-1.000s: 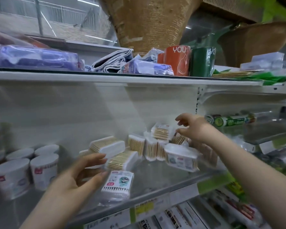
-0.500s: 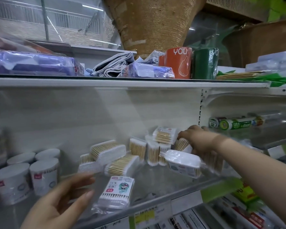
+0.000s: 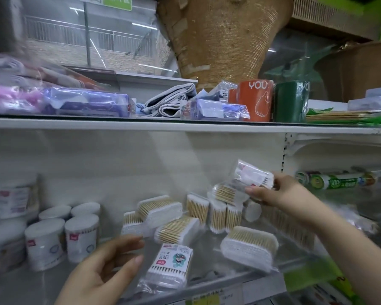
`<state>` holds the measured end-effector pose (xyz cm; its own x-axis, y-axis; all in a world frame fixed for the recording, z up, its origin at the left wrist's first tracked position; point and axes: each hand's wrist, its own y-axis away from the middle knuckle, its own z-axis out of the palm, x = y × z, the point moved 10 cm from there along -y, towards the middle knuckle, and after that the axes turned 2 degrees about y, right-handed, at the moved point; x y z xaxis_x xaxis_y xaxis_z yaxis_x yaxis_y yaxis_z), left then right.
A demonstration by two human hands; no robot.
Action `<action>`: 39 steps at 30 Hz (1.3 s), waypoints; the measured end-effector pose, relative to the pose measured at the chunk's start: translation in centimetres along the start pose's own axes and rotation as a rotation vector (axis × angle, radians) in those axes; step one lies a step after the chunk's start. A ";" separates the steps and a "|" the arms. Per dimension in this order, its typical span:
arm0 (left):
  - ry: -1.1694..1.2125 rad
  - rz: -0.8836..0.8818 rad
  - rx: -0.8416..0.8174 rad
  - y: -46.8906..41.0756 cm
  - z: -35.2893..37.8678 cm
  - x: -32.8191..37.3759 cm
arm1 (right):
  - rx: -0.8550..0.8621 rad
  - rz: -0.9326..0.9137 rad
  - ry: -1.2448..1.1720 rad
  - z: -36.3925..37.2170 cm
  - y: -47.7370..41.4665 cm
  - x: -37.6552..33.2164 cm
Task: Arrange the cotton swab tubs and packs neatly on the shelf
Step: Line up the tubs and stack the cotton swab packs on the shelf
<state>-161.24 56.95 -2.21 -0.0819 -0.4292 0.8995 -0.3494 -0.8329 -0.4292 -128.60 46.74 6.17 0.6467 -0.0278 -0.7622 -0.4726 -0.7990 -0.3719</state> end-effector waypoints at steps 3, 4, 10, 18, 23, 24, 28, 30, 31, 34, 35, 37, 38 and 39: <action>0.087 0.028 0.034 0.0 -0.1 1.1 | -0.076 -0.002 -0.312 4.6 2.3 -2.6; 0.115 0.041 0.018 0.0 0.2 1.4 | -0.101 -0.014 -0.353 6.1 3.0 -3.3; 0.093 0.100 -0.006 0.8 0.8 2.6 | -0.270 -0.069 -0.418 14.5 6.6 -6.7; -0.063 0.024 0.051 1.9 -1.2 0.6 | -0.272 -0.020 -0.671 18.8 7.7 -6.5; 0.252 -0.115 0.117 2.1 -2.3 -0.6 | -0.287 -0.011 -0.924 20.8 8.2 -6.1; 0.311 -0.134 0.119 2.1 -2.4 -0.7 | -0.295 -0.021 -0.937 21.0 8.4 -6.2; 0.434 -0.158 0.115 2.5 -2.1 -0.5 | -0.367 -0.062 -1.000 21.6 9.1 -7.5; 0.423 -0.137 0.167 2.8 -2.6 -0.3 | -0.366 -0.059 -0.994 21.7 9.4 -7.6; 0.397 -0.109 0.202 2.9 -3.0 -0.1 | -0.359 -0.061 -0.985 21.8 9.6 -7.6; 0.220 -0.004 0.266 3.2 -3.6 0.8 | -0.312 -0.038 -1.010 21.8 9.9 -7.7; 0.143 0.024 0.280 3.4 -3.5 1.0 | -0.314 -0.038 -1.021 21.8 10.1 -8.0; -0.019 0.088 0.317 3.7 -3.5 1.4 | -0.339 -0.057 -0.997 22.1 10.4 -8.7; -0.104 0.128 0.336 4.0 -3.5 1.7 | -0.347 -0.072 -0.973 22.3 10.6 -8.9; -0.173 0.174 0.352 4.2 -3.4 2.1 | -0.352 -0.085 -0.957 22.4 10.8 -9.0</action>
<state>-166.01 53.73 -1.89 0.0568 -0.6014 0.7969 -0.0018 -0.7982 -0.6023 -152.89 51.83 -2.82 -0.1517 0.4056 -0.9014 -0.1452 -0.9112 -0.3856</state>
